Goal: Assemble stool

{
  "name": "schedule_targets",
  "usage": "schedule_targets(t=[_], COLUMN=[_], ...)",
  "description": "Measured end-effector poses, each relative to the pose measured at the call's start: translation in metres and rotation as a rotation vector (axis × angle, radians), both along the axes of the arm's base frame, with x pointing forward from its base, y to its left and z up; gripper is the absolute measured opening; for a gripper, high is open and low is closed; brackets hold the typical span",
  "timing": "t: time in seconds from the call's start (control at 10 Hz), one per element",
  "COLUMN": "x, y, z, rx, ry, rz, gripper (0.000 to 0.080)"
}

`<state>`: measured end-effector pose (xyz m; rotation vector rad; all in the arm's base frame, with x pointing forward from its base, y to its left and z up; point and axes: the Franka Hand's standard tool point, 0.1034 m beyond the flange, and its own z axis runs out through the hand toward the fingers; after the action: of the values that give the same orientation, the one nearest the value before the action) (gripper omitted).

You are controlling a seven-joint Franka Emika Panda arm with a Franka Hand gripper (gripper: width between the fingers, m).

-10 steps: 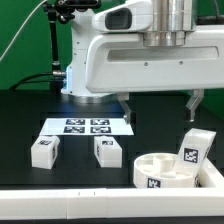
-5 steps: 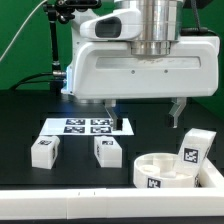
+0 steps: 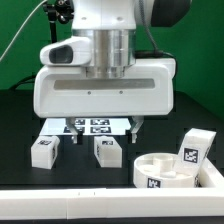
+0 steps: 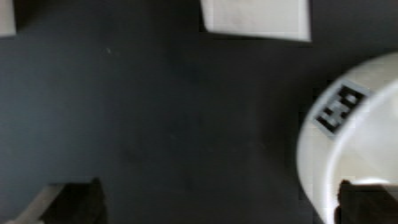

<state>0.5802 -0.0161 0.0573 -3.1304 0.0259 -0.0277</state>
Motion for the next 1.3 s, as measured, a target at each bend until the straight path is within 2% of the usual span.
schedule_targets(t=[0.4,0.5,0.7,1.3], x=[0.0,-0.011,-0.019,-0.042], y=[0.003,0.006,0.004,0.008], z=[0.0,-0.001,-0.005,-0.011], rx=[0.004,0.025,0.041,0.071], ry=[0.012,0.127,0.305,0.679], rz=[0.004,0.003,-0.061,-0.079], gripper=[0.0648,0.0648,0.0648,0.0648])
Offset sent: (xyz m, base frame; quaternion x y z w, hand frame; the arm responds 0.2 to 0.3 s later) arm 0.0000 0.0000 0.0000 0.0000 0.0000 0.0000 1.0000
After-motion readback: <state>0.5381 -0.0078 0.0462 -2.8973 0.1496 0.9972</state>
